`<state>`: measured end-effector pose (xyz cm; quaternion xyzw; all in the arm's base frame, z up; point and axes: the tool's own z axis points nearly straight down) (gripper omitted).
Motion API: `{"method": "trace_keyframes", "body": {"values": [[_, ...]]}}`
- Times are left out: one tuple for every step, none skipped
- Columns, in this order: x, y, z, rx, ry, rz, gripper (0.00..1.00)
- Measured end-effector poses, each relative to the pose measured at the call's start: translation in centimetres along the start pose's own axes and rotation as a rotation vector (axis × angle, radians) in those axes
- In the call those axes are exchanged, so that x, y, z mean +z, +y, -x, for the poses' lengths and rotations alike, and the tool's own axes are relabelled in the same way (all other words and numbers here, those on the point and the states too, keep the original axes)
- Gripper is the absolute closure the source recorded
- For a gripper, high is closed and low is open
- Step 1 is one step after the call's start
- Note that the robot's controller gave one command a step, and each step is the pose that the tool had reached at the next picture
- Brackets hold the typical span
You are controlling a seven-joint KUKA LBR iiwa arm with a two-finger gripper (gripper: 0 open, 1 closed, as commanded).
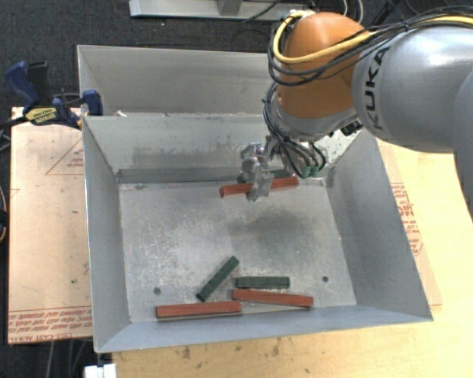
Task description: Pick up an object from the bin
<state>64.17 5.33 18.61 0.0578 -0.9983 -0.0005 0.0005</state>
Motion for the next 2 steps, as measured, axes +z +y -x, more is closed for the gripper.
{"method": "trace_keyframes", "body": {"values": [[-5.03,-0.65,-0.74,0.04,-0.004,0.0,1.0],[-5.81,-0.73,-0.7,0.042,-0.007,0.0,1.0]]}}
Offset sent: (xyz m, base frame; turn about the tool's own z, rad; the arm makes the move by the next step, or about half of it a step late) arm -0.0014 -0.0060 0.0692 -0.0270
